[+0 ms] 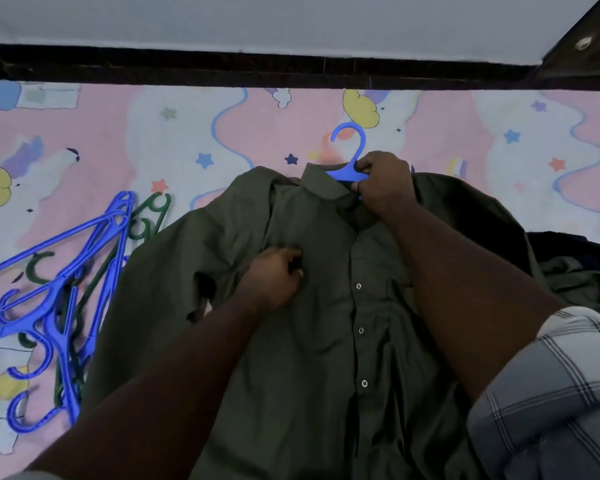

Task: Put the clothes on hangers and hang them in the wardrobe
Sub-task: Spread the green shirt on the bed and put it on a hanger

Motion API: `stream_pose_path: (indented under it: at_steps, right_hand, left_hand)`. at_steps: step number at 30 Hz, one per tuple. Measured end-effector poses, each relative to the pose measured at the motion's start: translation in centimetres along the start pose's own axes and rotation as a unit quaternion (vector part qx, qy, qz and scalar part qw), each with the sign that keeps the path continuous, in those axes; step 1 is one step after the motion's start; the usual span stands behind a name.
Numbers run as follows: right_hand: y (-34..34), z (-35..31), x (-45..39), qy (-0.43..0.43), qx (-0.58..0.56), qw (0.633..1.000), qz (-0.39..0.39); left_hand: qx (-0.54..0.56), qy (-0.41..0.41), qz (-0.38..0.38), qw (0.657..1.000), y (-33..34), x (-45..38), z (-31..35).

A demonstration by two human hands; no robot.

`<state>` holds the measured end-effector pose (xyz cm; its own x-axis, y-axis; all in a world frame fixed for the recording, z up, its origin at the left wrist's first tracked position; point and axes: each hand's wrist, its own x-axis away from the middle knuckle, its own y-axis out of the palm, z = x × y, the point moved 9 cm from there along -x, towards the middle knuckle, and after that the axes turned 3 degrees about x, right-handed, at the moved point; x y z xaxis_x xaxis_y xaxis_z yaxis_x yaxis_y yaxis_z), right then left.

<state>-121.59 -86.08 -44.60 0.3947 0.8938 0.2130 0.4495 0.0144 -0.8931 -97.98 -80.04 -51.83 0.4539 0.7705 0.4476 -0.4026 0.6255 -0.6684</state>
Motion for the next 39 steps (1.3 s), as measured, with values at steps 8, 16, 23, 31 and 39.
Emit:
stream_pose_path:
  at_steps: [8,16,23,31,39]
  right_hand:
    - [-7.6,-3.5,4.3,-0.067,-0.039,0.997,0.016]
    - [-16.9,-6.3,13.8,-0.120,-0.127,0.983,0.055]
    - [-13.9,-6.5,14.8,-0.104,-0.083,0.991,-0.012]
    - [-2.9,-2.6,7.7,-0.074,-0.010,0.996,-0.057]
    - [-3.4,6.1,9.8,0.171,-0.114,0.969,0.135]
  left_hand:
    - [0.078,0.065,0.187,0.977,-8.6,3.8,5.8]
    - [-0.065,0.004,0.181,0.981,-20.2,7.9,14.0]
    - [-0.021,-0.029,0.314,0.949,-17.8,11.4,15.0]
    - [0.289,-0.073,0.158,0.941,-3.7,4.4,6.2]
    - [0.274,-0.089,0.084,0.954,0.6,0.7,3.8]
